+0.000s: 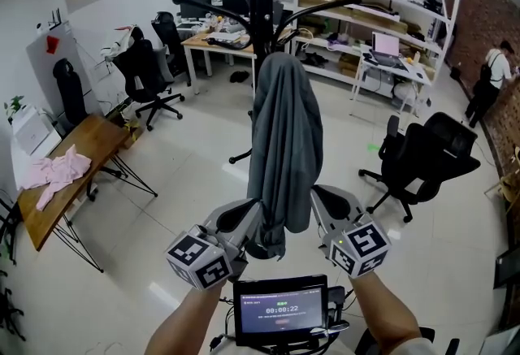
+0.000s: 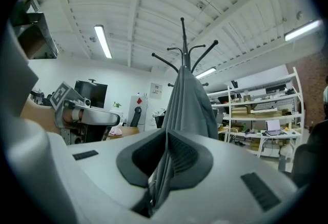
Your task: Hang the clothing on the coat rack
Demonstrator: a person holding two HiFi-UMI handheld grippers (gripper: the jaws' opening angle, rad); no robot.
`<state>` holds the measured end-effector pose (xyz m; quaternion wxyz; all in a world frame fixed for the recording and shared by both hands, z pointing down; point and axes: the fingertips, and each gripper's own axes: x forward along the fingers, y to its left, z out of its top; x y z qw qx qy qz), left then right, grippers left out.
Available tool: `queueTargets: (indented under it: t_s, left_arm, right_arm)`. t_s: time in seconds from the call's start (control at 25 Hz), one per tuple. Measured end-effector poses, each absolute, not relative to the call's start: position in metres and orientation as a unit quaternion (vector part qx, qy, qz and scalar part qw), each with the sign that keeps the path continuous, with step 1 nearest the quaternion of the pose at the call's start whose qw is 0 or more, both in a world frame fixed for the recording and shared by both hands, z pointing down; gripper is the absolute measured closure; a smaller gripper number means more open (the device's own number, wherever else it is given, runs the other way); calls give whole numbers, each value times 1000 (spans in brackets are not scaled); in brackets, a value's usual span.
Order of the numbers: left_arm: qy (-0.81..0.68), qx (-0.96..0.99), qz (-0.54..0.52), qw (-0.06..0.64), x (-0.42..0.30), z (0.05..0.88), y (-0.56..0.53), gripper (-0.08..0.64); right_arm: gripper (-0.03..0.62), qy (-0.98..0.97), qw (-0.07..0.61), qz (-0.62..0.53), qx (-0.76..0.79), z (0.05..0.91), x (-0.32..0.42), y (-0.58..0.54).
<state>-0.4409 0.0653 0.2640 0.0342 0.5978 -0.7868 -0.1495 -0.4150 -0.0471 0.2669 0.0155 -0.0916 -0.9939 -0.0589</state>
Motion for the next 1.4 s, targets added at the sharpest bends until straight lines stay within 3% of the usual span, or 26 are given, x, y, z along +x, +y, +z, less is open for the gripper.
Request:
queueTargets:
  t_s: [1.4]
  left_arm:
    - [-782,608,-127,60,-403,268,80,560]
  right_arm:
    - [592,-996,49,-33,-73,268,-371,-35]
